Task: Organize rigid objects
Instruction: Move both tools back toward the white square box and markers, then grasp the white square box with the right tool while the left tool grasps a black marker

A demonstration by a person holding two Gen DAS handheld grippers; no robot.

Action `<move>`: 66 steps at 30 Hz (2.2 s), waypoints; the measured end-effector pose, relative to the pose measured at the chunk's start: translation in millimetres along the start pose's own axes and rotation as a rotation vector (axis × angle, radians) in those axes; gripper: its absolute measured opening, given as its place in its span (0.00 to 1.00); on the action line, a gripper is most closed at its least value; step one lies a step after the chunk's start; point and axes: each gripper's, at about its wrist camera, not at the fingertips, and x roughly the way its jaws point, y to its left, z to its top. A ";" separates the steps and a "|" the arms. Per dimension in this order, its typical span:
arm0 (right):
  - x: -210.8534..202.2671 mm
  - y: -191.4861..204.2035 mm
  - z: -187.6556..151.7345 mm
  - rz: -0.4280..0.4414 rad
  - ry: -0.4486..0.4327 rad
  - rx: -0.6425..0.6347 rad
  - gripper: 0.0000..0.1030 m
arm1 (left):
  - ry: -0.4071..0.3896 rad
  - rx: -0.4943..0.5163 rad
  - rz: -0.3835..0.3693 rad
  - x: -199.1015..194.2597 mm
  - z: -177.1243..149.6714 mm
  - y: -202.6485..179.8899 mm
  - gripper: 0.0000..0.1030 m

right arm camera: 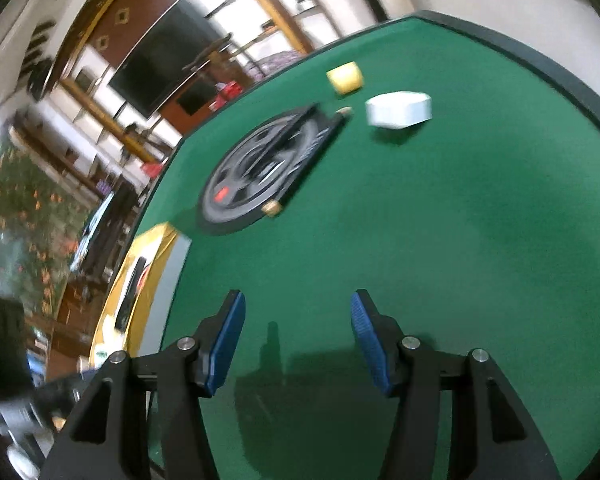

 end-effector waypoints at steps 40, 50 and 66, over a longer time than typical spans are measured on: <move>66.6 -67.5 126.5 -0.174 0.000 0.068 0.55 | -0.070 0.336 0.226 95.8 105.4 -84.3 0.63; 52.6 -77.9 110.4 -0.152 -0.053 0.067 0.56 | -0.079 0.461 0.282 162.0 144.4 -104.0 0.63; 56.3 -76.8 113.1 -0.145 -0.063 0.058 0.56 | -0.020 0.368 0.227 120.1 97.7 -80.6 0.14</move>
